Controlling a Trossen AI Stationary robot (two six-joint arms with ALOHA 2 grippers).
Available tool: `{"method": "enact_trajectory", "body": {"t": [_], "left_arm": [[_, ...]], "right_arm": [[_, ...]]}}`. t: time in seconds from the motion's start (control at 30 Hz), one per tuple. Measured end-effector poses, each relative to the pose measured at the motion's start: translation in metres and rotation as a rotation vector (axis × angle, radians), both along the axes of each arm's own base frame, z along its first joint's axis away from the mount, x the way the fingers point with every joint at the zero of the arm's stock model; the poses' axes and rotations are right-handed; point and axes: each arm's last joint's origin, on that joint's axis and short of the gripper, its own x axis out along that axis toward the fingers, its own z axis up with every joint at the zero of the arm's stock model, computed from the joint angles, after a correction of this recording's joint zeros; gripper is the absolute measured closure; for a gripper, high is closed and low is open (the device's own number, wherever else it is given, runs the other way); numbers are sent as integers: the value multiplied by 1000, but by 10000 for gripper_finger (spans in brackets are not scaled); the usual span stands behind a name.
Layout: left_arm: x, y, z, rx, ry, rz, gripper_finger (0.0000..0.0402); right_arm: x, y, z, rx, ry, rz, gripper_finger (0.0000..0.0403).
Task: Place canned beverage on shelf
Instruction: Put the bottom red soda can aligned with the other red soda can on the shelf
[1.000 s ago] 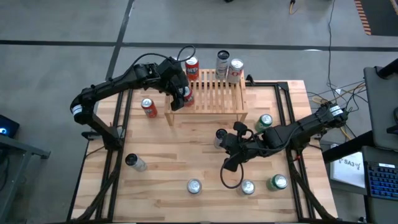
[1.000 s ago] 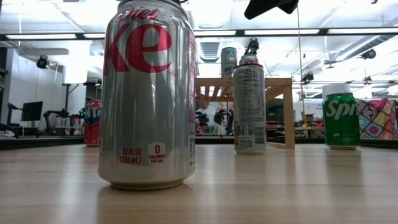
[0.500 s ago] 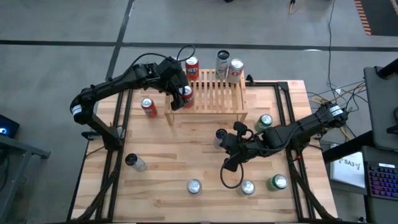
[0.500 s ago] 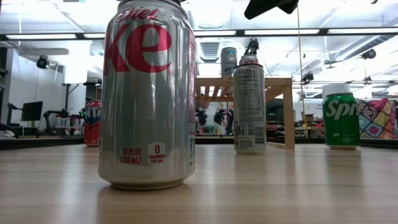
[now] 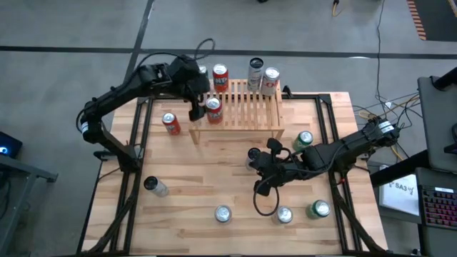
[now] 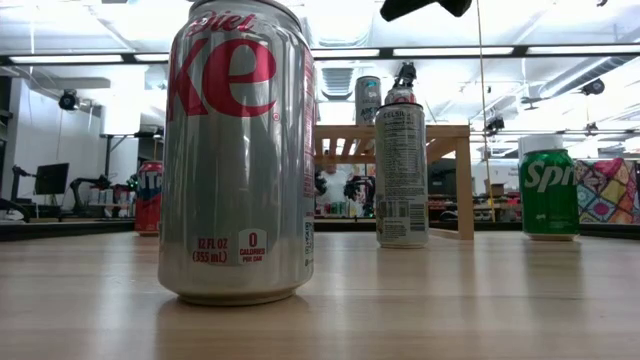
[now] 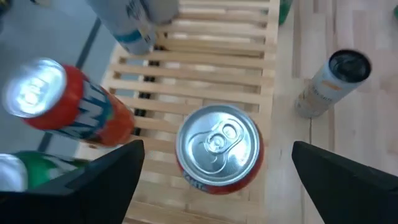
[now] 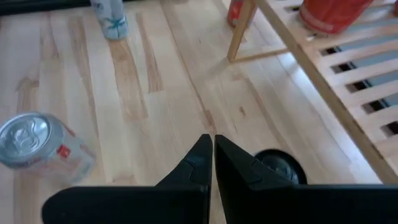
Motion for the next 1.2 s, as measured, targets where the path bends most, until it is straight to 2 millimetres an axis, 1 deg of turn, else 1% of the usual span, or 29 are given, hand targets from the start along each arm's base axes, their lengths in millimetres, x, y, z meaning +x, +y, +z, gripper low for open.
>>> {"method": "enact_trajectory", "body": {"t": [0.1,0.17,0.33,0.43,0.57,0.7,0.93,1.0,1.07,1.2], "left_arm": [[-10,-5,11,16,-33,-2,16],[-19,-9,13,21,-46,-3,27],[-48,-22,8,26,-77,4,63],[-63,-29,0,39,-157,19,87],[-80,-37,-20,54,-267,33,117],[-89,-43,-48,85,-358,24,144],[-89,-45,-98,136,-543,22,178],[-89,-46,-111,153,-564,1,185],[-89,-47,-123,174,-581,-56,193],[-89,-48,-140,257,-569,-131,214]], "right_arm": [[2,0,0,-19,-21,13,394],[5,0,-1,-46,-46,22,394],[11,-7,-5,-83,-76,44,394],[15,-15,-6,-92,-82,26,394],[19,-29,-6,-111,-84,12,394],[24,-43,-5,-112,-85,26,394],[34,-76,1,-142,-120,68,394],[36,-87,3,-161,-137,74,394],[38,-99,5,-183,-153,54,394],[41,-123,6,-229,-172,16,394]]}}
